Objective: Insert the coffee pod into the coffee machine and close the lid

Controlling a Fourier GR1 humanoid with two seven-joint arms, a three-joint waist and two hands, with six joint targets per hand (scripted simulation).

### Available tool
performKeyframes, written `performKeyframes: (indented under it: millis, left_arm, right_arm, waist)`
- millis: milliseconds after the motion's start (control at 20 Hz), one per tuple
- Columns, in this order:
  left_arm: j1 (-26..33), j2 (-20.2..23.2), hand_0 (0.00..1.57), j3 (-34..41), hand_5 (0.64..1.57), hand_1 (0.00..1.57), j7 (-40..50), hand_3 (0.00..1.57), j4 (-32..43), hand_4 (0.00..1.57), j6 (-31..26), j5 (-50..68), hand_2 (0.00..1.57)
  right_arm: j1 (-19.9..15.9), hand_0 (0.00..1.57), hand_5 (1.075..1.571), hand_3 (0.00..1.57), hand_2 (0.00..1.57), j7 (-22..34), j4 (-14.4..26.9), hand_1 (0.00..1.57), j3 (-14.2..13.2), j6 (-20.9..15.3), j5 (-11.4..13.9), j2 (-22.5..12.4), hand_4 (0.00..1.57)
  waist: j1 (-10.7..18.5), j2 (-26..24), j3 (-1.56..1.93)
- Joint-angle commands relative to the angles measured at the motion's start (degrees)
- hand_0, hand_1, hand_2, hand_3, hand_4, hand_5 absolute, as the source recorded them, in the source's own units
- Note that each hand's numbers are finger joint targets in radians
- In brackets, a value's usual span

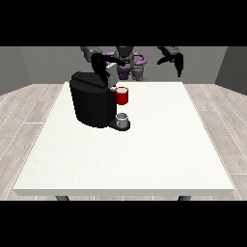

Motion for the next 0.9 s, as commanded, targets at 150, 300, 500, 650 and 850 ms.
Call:
performKeyframes:
  millis: [150,300,500,650,850]
  left_arm:
    - [-3.04,-1.11,0.00,-1.99,1.571,0.00,1.95,0.00,-0.14,0.38,0.34,-0.84,0.00]
    - [-2.85,-1.00,0.00,-2.62,1.571,0.00,-0.80,0.00,-0.03,0.33,-0.59,-0.89,0.00]
    - [-6.05,-2.33,0.00,-3.93,1.571,0.00,1.42,0.00,-1.60,0.39,0.69,-1.64,0.00]
    - [-6.40,-0.92,0.00,-2.46,1.571,0.00,-1.47,0.00,0.38,0.44,-0.51,-0.68,0.00]
    - [-7.49,-1.87,0.00,-4.30,1.571,0.00,-3.16,0.00,0.09,0.40,-1.24,-1.07,0.00]
  right_arm:
    - [-6.87,0.00,1.571,0.00,0.00,-0.37,-2.51,0.00,4.31,-1.09,3.63,2.71,0.10]
    - [-9.16,0.00,1.571,0.00,0.00,0.14,-3.18,0.00,3.42,-1.28,4.54,0.47,0.20]
    - [-10.32,0.00,1.571,0.00,0.00,1.44,-3.59,0.00,2.98,-0.85,5.56,-1.37,0.27]
    - [-12.00,0.00,1.571,0.00,0.00,3.44,-6.00,0.00,1.83,-0.11,4.78,-2.39,0.10]
    - [-12.55,0.00,1.571,0.00,0.00,4.84,-7.63,0.00,2.06,-1.12,6.84,-3.37,0.09]
  waist:
    - [5.21,0.96,-0.54]
    - [8.11,3.89,-0.55]
    - [9.44,4.44,-0.47]
    - [10.36,6.87,-0.52]
    - [13.67,9.35,-0.51]
